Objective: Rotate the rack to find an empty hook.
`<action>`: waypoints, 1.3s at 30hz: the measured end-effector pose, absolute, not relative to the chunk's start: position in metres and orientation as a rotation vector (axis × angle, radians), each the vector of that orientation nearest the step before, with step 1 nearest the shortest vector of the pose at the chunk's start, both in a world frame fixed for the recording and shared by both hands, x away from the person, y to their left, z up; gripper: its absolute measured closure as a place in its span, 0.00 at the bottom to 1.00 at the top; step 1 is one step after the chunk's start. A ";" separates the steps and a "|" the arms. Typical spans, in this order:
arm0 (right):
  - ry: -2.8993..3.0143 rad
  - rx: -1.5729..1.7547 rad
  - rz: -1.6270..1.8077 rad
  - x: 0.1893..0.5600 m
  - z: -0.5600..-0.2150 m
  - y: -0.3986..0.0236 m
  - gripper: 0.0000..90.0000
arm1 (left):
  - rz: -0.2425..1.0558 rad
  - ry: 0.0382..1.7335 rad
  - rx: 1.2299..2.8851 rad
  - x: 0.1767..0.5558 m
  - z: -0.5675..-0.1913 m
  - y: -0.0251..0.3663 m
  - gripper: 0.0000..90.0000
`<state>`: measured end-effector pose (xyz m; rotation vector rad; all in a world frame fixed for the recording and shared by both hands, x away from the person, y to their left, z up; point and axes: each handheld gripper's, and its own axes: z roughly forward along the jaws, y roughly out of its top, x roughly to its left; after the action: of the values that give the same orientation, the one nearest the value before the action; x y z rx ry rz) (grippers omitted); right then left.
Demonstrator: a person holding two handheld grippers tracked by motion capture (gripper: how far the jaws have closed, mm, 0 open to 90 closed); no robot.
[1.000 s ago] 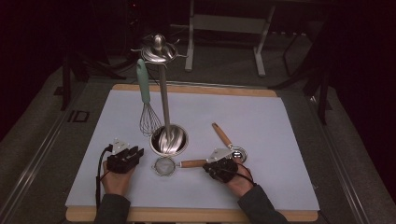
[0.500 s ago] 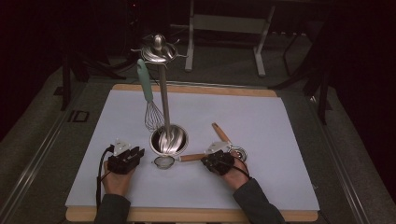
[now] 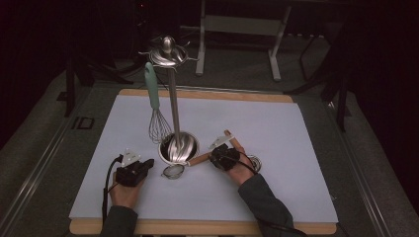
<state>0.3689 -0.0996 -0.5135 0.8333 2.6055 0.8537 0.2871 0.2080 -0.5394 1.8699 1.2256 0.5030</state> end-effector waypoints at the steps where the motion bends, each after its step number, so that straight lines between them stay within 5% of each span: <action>1: 2.605 0.832 0.852 0.371 -0.513 -0.098 0.99 | 0.499 1.218 1.880 0.287 -0.539 0.207 1.00; 39: 2.514 0.867 0.969 0.371 -0.501 -0.115 0.98 | 0.430 1.089 1.985 0.296 -0.538 0.169 1.00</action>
<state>0.3709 -0.1151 -0.5006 0.8670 2.5143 0.9692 0.2956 0.1688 -0.5378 1.9855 1.0890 0.4305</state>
